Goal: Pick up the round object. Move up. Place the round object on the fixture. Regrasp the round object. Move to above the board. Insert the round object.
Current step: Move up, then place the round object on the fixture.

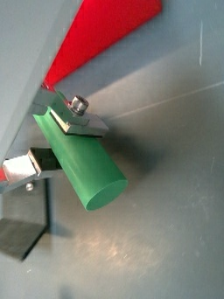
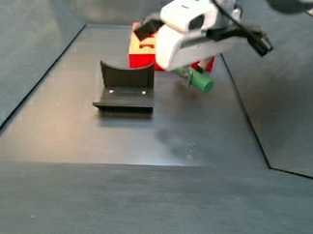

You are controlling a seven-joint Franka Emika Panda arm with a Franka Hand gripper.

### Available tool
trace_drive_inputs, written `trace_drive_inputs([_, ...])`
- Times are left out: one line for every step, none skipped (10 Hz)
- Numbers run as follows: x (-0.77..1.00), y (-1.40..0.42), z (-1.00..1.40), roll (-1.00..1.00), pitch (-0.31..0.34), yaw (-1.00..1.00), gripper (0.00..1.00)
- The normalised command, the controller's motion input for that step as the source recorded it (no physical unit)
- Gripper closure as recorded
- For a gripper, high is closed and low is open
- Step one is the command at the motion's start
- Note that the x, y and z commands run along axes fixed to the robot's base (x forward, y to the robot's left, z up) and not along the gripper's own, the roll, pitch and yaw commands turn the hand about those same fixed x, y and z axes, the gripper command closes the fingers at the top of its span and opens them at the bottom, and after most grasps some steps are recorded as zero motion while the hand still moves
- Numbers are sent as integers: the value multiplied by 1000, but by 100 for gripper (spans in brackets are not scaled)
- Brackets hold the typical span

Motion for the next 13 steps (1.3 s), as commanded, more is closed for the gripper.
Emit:
trace_drive_inputs([-22, 6, 478, -26, 39, 35, 100])
trace_drive_inputs([-18, -6, 289, -43, 42, 30, 100])
trace_drive_inputs([0, 0, 1000, 0, 0, 0, 100])
trace_drive_inputs([5, 1, 1000, -8, -7, -1, 100])
trace_drive_inputs([-3, -1, 1000, -13, 9, 0, 100])
trace_drive_inputs([-10, -4, 1000, -30, 24, 8, 100])
trace_drive_inputs([-13, -6, 1000, -42, 28, 13, 100])
trace_drive_inputs([-18, -10, 1000, -55, 31, 18, 100])
trace_drive_inputs([-21, -13, 1000, -71, 28, 23, 100])
trace_drive_inputs([-25, -15, 1000, -83, 31, 26, 100])
trace_drive_inputs([-26, -17, 966, -94, 34, 26, 100])
trace_drive_inputs([-20, -15, 814, -103, 36, 22, 100])
trace_drive_inputs([-12, -9, 608, -110, 46, 12, 100])
